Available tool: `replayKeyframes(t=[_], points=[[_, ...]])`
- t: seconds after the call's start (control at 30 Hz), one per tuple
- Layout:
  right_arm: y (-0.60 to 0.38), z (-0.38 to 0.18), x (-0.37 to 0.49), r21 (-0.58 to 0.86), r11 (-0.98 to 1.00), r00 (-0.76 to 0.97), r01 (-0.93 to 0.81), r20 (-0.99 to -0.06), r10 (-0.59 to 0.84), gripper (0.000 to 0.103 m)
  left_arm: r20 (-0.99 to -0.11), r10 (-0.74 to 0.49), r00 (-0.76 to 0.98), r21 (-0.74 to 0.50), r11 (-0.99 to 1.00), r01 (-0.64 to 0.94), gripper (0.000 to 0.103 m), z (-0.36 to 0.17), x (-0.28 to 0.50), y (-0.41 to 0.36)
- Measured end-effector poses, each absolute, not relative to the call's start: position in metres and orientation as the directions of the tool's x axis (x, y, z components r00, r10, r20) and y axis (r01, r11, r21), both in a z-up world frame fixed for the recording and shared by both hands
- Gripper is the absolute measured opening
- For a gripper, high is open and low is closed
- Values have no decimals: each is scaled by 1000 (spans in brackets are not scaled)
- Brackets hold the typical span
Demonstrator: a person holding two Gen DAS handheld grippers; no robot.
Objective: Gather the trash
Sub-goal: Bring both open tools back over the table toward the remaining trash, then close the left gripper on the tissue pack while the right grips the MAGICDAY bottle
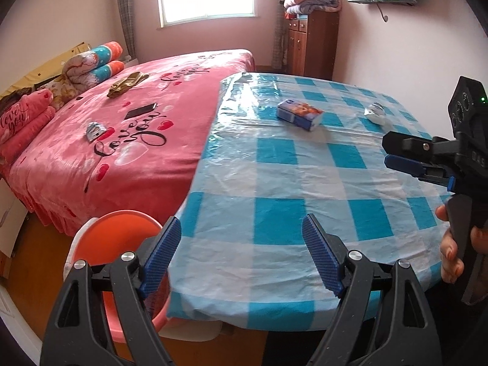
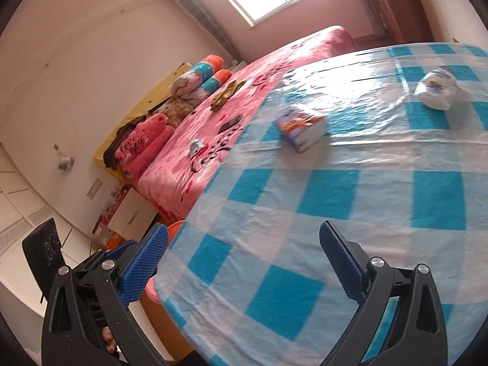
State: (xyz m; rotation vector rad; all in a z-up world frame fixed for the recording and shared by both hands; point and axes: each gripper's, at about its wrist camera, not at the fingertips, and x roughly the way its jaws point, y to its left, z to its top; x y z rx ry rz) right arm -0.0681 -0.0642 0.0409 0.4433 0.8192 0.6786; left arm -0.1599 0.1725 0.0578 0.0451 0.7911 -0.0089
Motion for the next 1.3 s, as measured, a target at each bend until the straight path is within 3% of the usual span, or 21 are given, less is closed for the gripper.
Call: replayKeyframes(t=[0.3, 0.6, 0.93, 1.3], points=[[-118, 33, -51, 629, 725, 554, -280, -511, 657, 98, -761, -28, 648, 32, 996, 80, 82, 57, -138, 141], [-176, 33, -28, 626, 763, 625, -158, -535, 569, 98, -773, -144, 618, -70, 987, 142, 87, 57, -90, 107], [-221, 27, 13, 567, 821, 637, -63, -611, 471, 98, -767, -200, 610, -204, 977, 64, 87, 50, -6, 96], [-215, 24, 63, 484, 874, 637, -47, -659, 400, 95, -763, -146, 629, -202, 979, -18, 87, 40, 59, 86]])
